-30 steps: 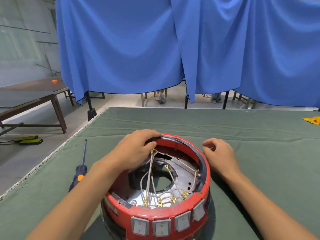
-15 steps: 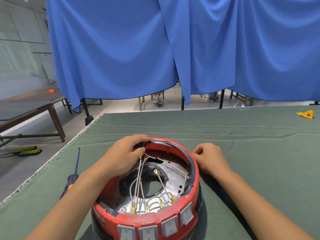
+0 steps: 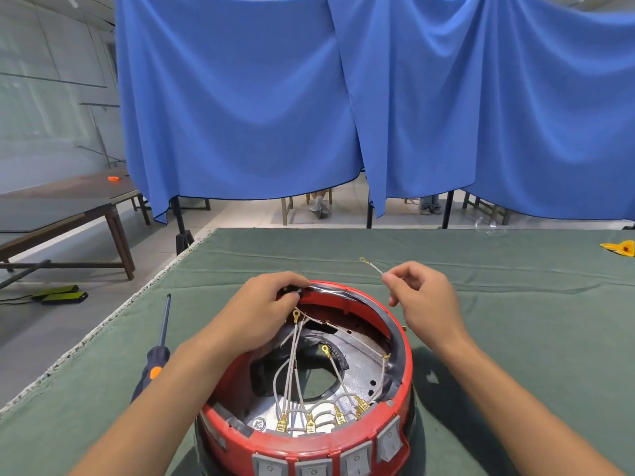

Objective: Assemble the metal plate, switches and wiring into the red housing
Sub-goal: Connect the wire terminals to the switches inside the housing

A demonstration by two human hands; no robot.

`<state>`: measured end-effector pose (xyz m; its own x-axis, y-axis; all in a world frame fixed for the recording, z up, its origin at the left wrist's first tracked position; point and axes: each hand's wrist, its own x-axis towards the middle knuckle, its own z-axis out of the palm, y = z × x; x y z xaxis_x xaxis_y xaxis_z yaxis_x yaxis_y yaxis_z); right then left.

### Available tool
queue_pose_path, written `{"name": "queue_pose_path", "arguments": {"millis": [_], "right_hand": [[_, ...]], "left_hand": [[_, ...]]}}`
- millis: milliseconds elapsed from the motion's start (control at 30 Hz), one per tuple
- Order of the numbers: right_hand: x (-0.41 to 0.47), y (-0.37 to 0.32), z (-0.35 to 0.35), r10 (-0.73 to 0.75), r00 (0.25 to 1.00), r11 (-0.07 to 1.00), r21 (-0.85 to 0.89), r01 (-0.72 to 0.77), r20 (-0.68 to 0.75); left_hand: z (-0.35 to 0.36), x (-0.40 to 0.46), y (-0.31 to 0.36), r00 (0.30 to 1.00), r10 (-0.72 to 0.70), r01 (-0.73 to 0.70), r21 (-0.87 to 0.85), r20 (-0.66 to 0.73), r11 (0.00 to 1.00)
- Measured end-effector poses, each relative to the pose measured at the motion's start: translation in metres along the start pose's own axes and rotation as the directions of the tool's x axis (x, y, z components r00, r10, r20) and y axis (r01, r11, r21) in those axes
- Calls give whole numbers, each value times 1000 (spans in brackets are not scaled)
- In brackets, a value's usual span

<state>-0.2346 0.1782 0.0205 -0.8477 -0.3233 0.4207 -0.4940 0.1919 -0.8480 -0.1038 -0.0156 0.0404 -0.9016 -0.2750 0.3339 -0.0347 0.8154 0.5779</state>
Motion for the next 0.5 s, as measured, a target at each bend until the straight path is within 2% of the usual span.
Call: {"name": "queue_pose_path", "arguments": {"millis": [133, 200, 333, 500], "right_hand": [[-5, -26, 3, -115, 993, 993, 44, 113, 35], [-11, -35, 8, -165, 983, 986, 24, 164, 80], [-21, -47, 16, -228, 956, 971, -32, 238, 184], [-23, -50, 18, -206, 946, 975, -27, 220, 250]], "left_hand": [[-7, -1, 11, 984, -4, -43, -256, -178, 966], [-10, -3, 17, 975, 13, -87, -328, -221, 941], [-7, -7, 30, 984, 33, -112, -470, -172, 876], [-4, -8, 29, 996, 9, -52, -505, -88, 861]]}}
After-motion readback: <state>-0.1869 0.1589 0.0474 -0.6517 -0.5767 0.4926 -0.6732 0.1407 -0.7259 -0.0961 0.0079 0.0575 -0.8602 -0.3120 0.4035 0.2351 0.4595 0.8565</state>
